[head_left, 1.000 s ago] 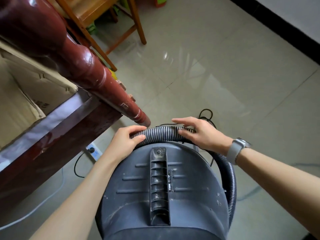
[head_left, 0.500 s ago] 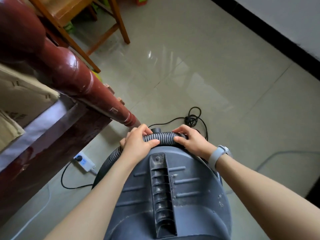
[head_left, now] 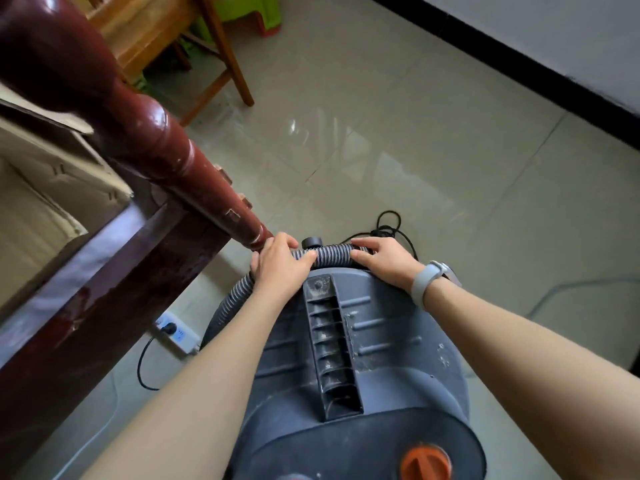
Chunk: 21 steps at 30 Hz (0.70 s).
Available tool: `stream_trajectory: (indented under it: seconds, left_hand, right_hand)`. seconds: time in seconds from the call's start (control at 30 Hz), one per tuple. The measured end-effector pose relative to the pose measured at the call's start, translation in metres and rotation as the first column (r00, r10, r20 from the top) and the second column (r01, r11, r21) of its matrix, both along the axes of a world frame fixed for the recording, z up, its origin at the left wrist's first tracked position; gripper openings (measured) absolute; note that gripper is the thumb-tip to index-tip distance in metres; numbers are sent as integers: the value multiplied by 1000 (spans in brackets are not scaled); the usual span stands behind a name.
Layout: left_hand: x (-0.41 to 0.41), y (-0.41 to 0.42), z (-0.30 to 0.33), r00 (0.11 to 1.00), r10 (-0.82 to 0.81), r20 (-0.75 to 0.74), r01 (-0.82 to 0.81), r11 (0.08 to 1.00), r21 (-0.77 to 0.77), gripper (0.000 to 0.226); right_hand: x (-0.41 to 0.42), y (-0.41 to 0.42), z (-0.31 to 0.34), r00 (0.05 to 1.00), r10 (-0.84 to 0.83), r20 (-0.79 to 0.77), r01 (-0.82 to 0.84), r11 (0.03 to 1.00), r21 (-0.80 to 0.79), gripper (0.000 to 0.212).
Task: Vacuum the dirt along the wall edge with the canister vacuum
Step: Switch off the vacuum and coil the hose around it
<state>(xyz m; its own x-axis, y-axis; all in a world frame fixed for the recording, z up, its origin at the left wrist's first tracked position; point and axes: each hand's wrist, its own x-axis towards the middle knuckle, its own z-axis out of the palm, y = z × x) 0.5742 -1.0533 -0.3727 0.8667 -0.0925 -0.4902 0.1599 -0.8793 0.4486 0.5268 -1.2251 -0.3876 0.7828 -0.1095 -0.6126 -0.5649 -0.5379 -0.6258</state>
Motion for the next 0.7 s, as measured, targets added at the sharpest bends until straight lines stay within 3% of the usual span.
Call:
stream_trajectory:
  seconds: [0.1,0.2,0.27,0.5,0.6,0.7]
  left_hand:
    - [-22,14,17,998,-12,66,16,998,-63,34]
    - [-46,22,46,985,68,158,-33,977,-213,32]
    - [-61,20,64,971,59,231,-6,974,-225,32]
    - [-93,-49,92,940,-244,240,254,967,-8,40]
    - [-109,-100,90,913,-319,252,334,943,-15,37]
    - [-121,-158,75,942,-284,177,299,952,-63,36]
  right_hand:
    - [-27,4,21,998,13,64,-11,1000,-29,44]
    - [-64,7,45,975,-56,215,69,996,-49,42]
    - [-90,3,58,966,-98,240,117,991,-66,40]
    - [-127,-56,65,974,-218,64,225,966,-128,41]
    - [-129,-104,54,970,-243,18,243,962,-127,40]
    - [-128,-161,31,970,-233,-74,223,968,-119,38]
